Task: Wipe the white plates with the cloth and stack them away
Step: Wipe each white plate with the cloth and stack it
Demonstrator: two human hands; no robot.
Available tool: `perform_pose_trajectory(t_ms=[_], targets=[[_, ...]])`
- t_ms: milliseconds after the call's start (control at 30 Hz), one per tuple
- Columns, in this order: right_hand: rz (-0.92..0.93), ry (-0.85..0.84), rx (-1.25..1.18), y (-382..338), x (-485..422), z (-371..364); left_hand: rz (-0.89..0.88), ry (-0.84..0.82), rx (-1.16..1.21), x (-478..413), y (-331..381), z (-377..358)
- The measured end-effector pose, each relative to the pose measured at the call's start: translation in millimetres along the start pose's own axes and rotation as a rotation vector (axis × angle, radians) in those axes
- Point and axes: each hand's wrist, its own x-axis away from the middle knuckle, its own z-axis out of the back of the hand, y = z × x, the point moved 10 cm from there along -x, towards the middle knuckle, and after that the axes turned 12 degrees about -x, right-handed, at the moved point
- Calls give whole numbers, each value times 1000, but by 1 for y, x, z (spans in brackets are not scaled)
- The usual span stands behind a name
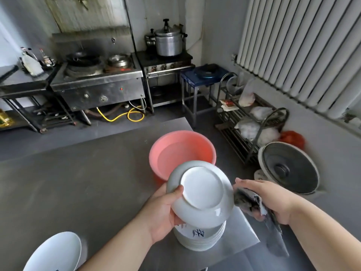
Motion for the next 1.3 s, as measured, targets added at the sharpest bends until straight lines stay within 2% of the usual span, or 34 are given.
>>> perform_pose_trajectory(t_ms=[100, 167, 267, 367, 433, 567, 733, 1033, 1200, 1300], targets=[[-21, -71, -47, 0, -20, 11, -36, 153, -244, -13, 6, 3], [-7, -94, -104, -3, -34, 11, -57, 164, -217, -19, 11, -4], [84, -104, -139, -11, -51, 8, -72, 73, -72, -28, 12, -16], [211, -182, -21, -19, -57, -4, -62, 90, -110, -29, 2, -5], [261, -219, 95, -20, -57, -10, 7, 200, -208, -27, -16, 12], [209, -246, 280, 2, -67, -17, 29, 391, -412, -18, -49, 36], [238, -169, 600, 21, -82, -21, 22, 461, -561, -24, -76, 42], [372, 39, 1042, 14, -91, -14, 50, 457, -726, -39, -83, 44], [342, 33, 1152, 16, -93, -10, 47, 435, -772, -46, -86, 51], [379, 134, 1236, -7, -98, -4, 33, 422, -805, -47, -84, 59]])
